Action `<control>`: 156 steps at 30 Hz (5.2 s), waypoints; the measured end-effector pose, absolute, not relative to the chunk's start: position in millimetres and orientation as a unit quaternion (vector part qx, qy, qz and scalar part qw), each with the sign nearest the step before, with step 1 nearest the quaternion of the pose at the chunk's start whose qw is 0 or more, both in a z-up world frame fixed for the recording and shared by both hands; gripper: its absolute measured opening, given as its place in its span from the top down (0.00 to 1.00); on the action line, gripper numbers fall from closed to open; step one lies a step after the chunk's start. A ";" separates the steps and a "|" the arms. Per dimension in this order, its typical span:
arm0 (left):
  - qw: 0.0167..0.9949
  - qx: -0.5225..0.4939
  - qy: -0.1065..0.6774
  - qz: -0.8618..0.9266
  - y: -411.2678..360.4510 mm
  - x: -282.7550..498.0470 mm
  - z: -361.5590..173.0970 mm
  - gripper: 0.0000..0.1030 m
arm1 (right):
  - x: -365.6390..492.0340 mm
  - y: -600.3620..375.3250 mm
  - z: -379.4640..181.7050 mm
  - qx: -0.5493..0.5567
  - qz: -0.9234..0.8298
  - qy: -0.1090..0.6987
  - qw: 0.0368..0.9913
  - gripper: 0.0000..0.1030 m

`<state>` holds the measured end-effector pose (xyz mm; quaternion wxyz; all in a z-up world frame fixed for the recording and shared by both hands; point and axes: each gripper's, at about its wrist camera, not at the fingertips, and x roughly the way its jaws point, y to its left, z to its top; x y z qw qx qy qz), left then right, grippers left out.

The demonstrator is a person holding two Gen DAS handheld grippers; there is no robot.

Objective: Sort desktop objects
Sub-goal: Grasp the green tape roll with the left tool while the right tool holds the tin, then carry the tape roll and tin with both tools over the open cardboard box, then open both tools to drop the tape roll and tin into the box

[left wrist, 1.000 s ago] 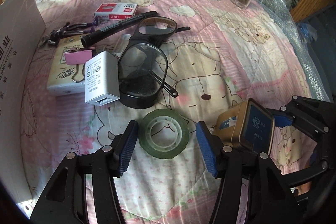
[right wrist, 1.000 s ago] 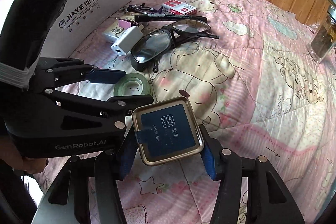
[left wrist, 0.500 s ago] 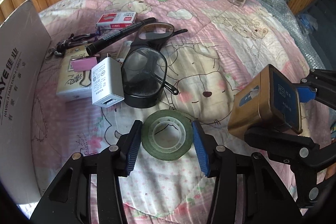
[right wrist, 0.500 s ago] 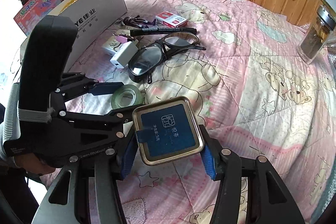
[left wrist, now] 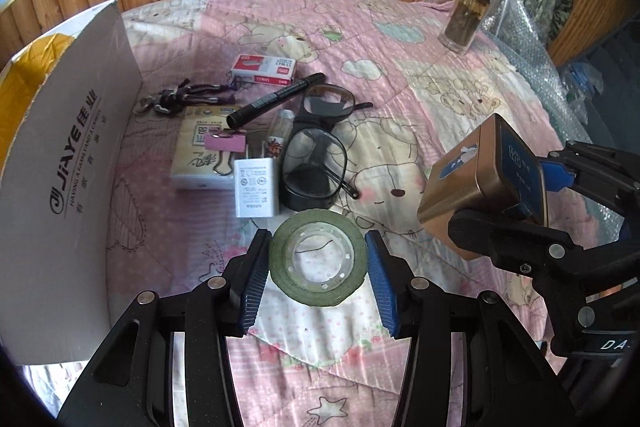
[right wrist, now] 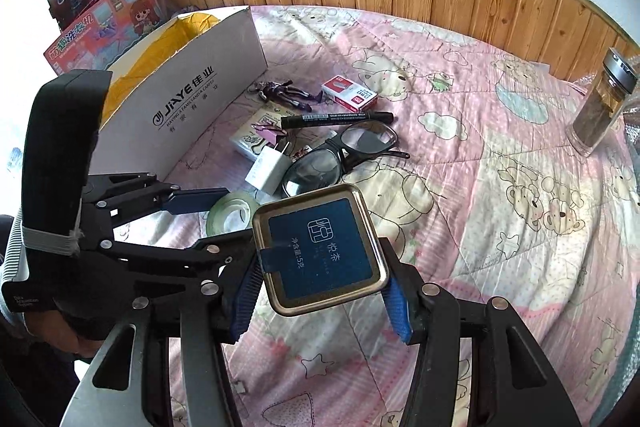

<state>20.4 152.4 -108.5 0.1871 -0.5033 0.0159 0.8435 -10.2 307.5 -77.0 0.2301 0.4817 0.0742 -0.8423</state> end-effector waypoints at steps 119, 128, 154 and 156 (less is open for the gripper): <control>-0.064 -0.556 -0.156 0.814 -150.6 -175.1 -120.1 0.51 | -171.7 -42.8 -105.2 0.505 -0.731 0.346 0.302 0.46; -0.053 -0.554 -0.153 0.817 -147.0 -174.4 -114.2 0.48 | -169.5 -36.8 -94.1 0.502 -0.743 0.327 0.298 0.39; -0.028 -0.508 -0.131 0.851 -119.8 -118.0 -48.1 0.46 | -90.2 0.6 -32.5 0.454 -0.777 0.279 0.334 0.37; -0.028 -0.505 -0.128 0.853 -118.0 -111.7 -44.4 0.46 | -82.0 4.0 -29.6 0.449 -0.781 0.273 0.338 0.37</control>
